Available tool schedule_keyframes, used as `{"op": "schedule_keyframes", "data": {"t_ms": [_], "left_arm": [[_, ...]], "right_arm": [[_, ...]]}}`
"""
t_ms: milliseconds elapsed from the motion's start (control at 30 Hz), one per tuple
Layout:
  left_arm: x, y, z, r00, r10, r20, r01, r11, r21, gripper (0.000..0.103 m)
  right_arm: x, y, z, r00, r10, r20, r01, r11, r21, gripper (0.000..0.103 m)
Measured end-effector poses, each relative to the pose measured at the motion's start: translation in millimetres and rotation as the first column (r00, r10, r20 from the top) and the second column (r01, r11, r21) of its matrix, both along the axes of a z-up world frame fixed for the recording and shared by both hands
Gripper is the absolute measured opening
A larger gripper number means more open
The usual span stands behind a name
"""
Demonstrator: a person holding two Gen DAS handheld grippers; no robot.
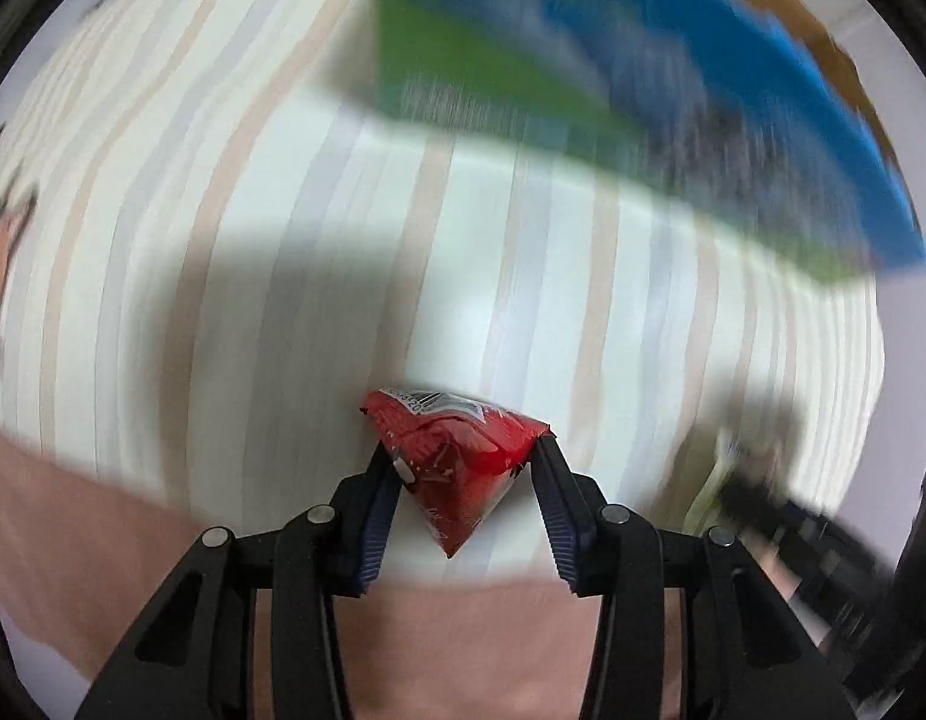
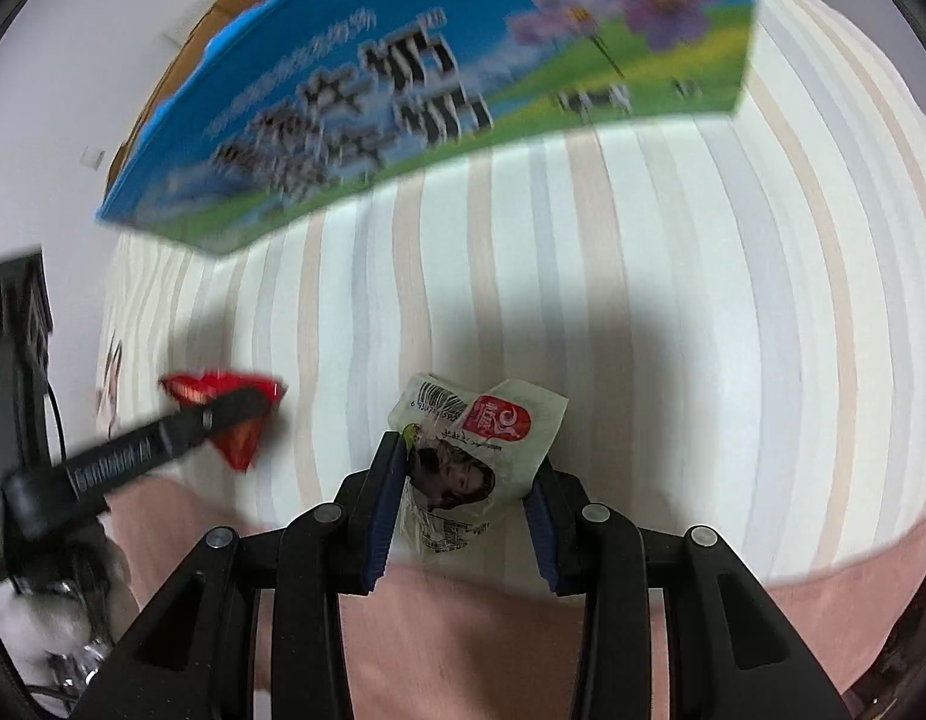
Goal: Organize snacks
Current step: 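Grasp the red packet with the left tool while the right tool grasps the clear snack pouch, then carry the red packet and clear pouch into the box and release them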
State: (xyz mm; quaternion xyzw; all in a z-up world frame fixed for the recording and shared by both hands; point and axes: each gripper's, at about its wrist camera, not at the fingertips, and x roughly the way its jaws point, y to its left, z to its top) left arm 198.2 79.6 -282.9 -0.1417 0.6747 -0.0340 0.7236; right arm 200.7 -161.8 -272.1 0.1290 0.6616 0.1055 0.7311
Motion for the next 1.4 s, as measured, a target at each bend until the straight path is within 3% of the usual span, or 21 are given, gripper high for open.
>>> {"op": "schedule_keyframes", "data": {"t_ms": [200, 333, 567, 700, 767, 833, 967, 1233, 1400], "left_arm": [[-66, -4, -20, 0.996, -0.047, -0.081, 0.048, 0.999, 0.01, 0.041], [-65, -9, -33, 0.995, -0.041, -0.09, 0.042, 0.999, 0.015, 0.042], [-41, 5, -41, 0.993, -0.003, -0.116, 0.001, 1.0, -0.02, 0.054], [-41, 6, -45, 0.992, 0.041, -0.123, -0.045, 0.999, -0.03, 0.054], [-43, 10, -50, 0.99, 0.062, -0.124, -0.067, 0.997, -0.037, 0.053], [-35, 10, -48, 0.99, 0.075, -0.122, -0.079, 0.997, -0.024, 0.046], [-39, 11, -43, 0.993, 0.068, -0.098, -0.069, 0.998, -0.004, 0.041], [-47, -5, -14, 0.999, 0.02, -0.05, -0.019, 1.0, 0.022, 0.04], [-54, -10, 23, 1.0, -0.018, 0.013, 0.018, 1.0, 0.008, 0.04]], "right_arm": [[-53, -4, -14, 0.996, 0.04, -0.074, -0.039, 0.999, 0.006, 0.041], [-58, -5, -26, 0.996, -0.002, -0.091, 0.003, 1.0, 0.012, 0.042], [-49, 5, -32, 0.995, -0.044, -0.087, 0.047, 0.999, 0.027, 0.063], [-47, 16, -30, 0.997, -0.038, -0.069, 0.038, 0.999, -0.007, 0.063], [-46, 26, -30, 0.998, -0.022, -0.057, 0.02, 0.999, -0.043, 0.057], [-50, 33, -28, 0.999, 0.003, -0.036, -0.006, 0.996, -0.09, 0.049], [-52, 34, -25, 1.0, 0.021, -0.008, -0.022, 0.995, -0.098, 0.039], [-62, 23, -4, 1.0, 0.017, 0.018, -0.017, 0.999, -0.03, 0.039], [-65, 10, 20, 0.999, 0.018, 0.043, -0.019, 1.0, 0.014, 0.039]]}}
